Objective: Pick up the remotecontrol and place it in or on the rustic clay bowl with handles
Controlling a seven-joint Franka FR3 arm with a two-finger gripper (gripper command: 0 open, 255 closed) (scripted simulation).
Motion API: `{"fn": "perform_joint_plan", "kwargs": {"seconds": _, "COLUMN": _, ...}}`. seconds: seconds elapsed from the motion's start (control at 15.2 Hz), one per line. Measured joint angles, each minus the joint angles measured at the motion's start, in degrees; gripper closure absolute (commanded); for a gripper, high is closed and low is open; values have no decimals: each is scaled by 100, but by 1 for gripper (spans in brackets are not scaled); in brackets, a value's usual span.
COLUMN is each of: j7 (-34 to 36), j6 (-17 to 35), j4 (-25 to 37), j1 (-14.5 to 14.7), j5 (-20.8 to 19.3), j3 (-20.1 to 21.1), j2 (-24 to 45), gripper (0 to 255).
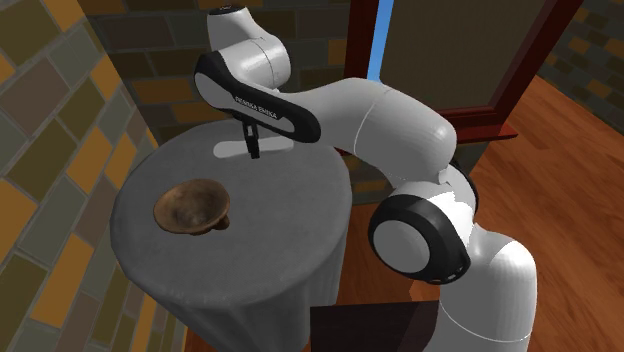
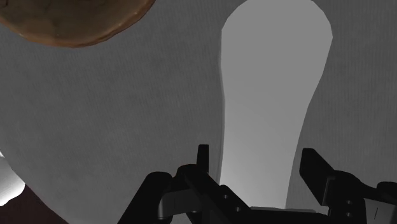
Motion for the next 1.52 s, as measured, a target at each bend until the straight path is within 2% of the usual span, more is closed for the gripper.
{"fn": "perform_joint_plan", "kwargs": {"seconds": 0.07, "j7": -19, "j6": -54, "j4": 37, "j1": -9, "j5": 11, "j3": 4, "j2": -20, "gripper": 255}}
{"fn": "perform_joint_plan", "kwargs": {"seconds": 0.46, "j7": -59, "j6": -753, "j4": 1046, "j1": 376, "j5": -157, "j3": -66, "j2": 257, "gripper": 255}}
{"fn": "perform_joint_plan", "kwargs": {"seconds": 0.79, "j7": -138, "j6": -1424, "j4": 2169, "j1": 869, "j5": -394, "j3": -192, "j2": 646, "gripper": 255}}
{"fn": "perform_joint_plan", "kwargs": {"seconds": 1.06, "j7": 218, "j6": -1353, "j4": 1829, "j1": 982, "j5": -299, "j3": -77, "j2": 405, "gripper": 255}}
{"fn": "perform_joint_plan", "kwargs": {"seconds": 1.32, "j7": 697, "j6": -1050, "j4": 1008, "j1": 932, "j5": -65, "j3": 126, "j2": -66, "gripper": 255}}
{"fn": "perform_joint_plan", "kwargs": {"seconds": 1.52, "j7": 1049, "j6": -946, "j4": 758, "j1": 1111, "j5": -9, "j3": 221, "j2": -196, "gripper": 255}}
